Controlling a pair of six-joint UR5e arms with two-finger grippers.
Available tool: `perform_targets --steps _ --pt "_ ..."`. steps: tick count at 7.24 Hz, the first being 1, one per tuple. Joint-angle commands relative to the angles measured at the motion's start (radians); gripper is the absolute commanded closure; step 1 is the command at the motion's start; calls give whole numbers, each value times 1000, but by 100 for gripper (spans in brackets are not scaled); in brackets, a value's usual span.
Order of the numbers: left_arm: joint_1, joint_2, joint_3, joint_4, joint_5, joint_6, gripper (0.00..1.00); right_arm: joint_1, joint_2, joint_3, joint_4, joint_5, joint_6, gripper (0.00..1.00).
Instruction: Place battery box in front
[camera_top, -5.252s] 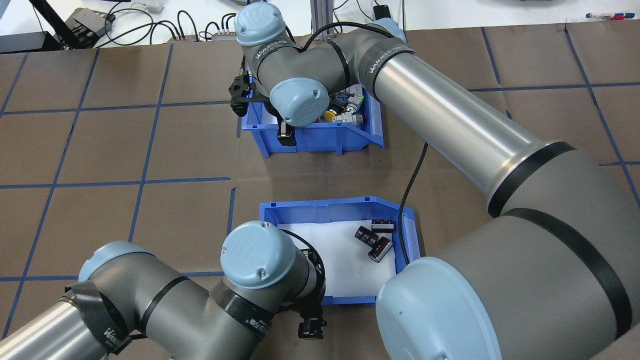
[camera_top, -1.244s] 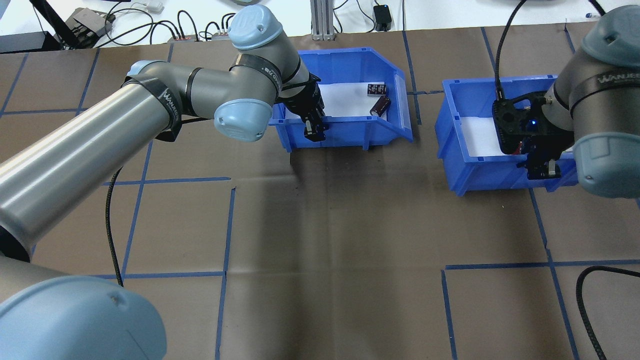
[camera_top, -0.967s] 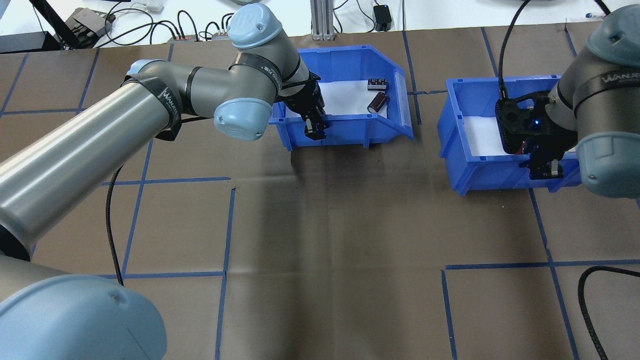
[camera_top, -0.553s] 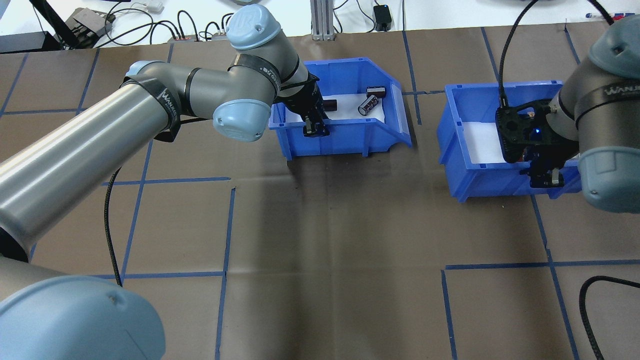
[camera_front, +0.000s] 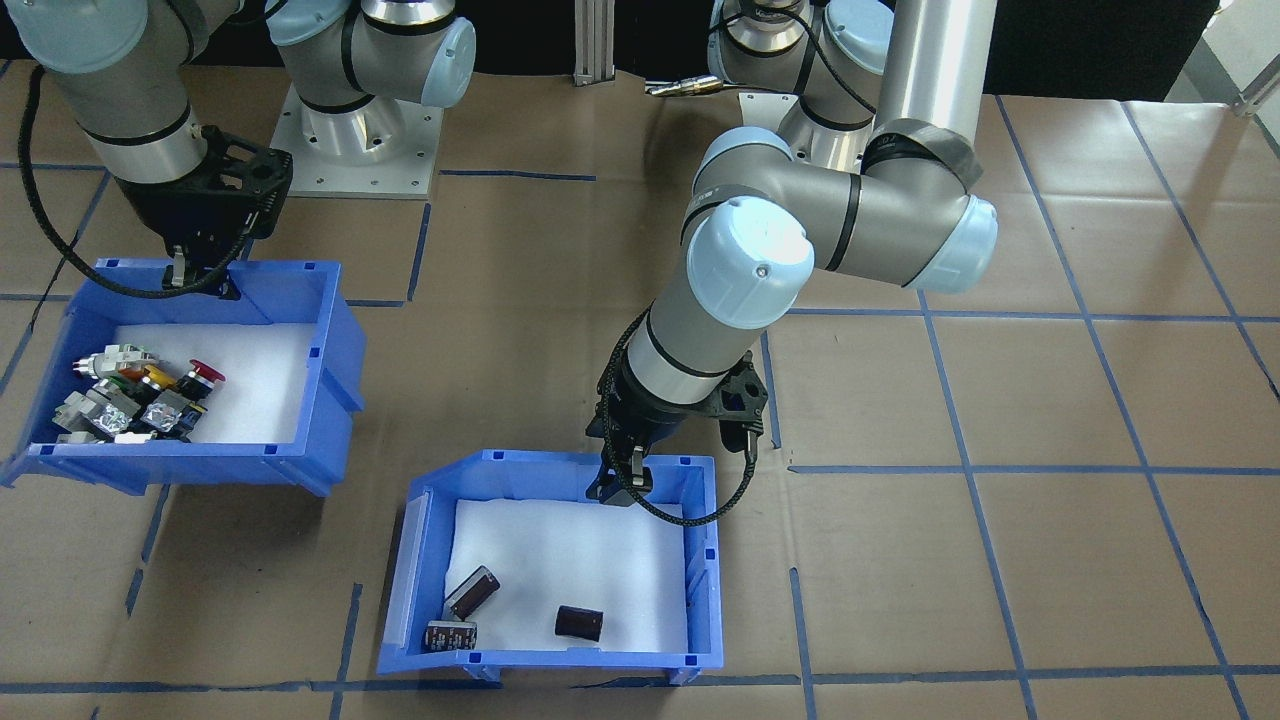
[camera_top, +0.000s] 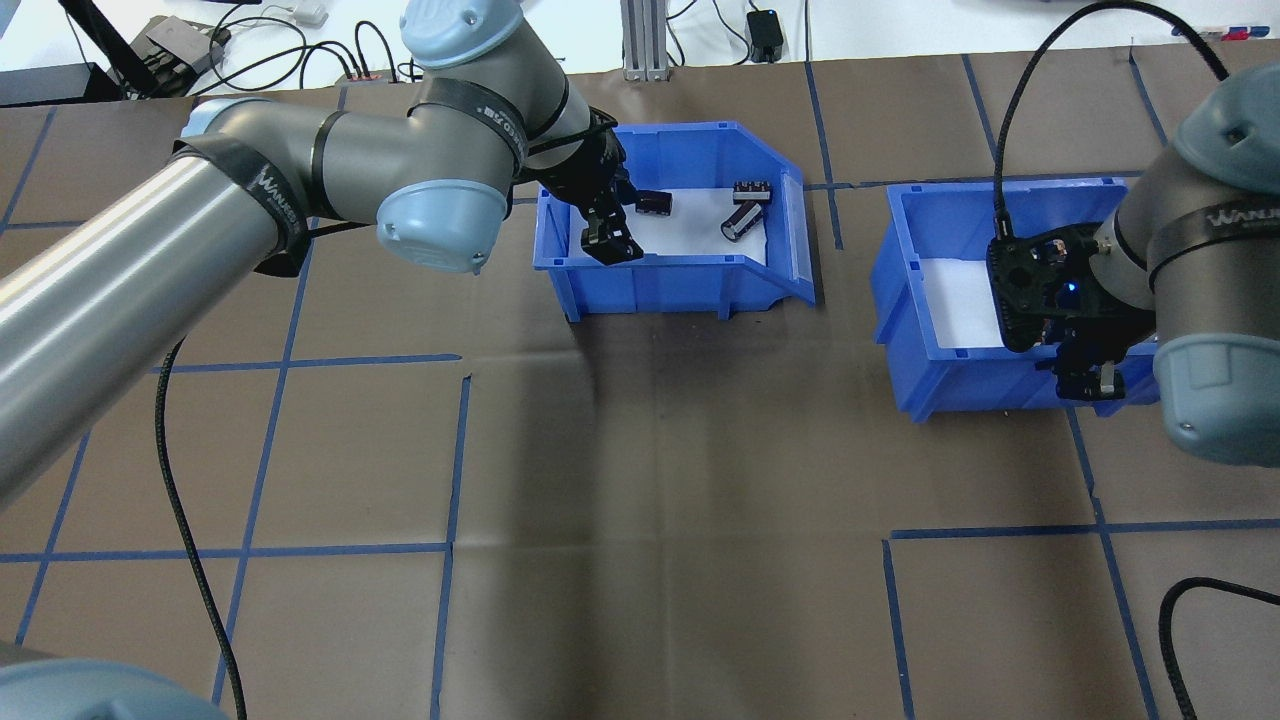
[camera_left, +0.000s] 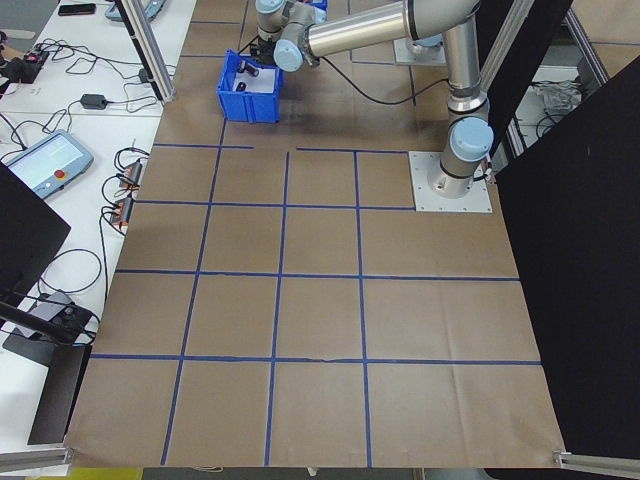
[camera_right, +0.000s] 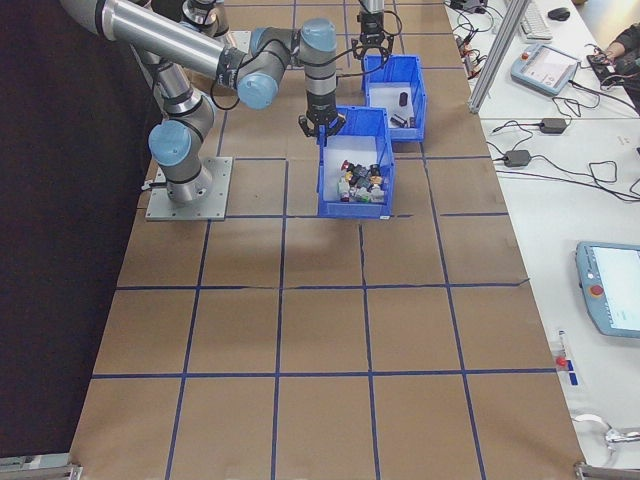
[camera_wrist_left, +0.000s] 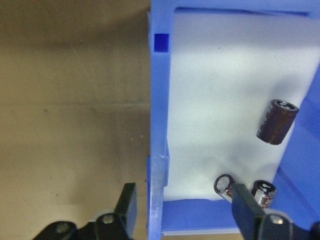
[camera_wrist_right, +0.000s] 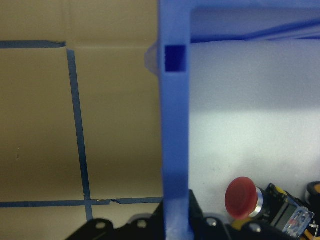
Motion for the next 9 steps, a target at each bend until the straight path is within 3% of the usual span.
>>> perform_targets --steps 1,2,4,5,6,7,9 --pt "78 92 24 -202 5 208 31 11 -58 59 3 13 40 100" --pt "113 148 18 -284 19 382 30 51 -64 75 6 13 66 100" --pt "124 215 6 -386 200 718 25 190 -62 81 9 1 175 100" --pt "138 257 -16 -433 238 929 21 249 -62 87 7 -1 235 100" --pt "159 294 -19 -476 278 1101 6 296 -62 101 6 -11 295 100" --pt "184 328 -30 -522 284 1328 1 359 -62 121 -6 -18 371 100" --pt "224 365 -77 -527 272 1843 1 462 -61 125 -8 -36 477 100"
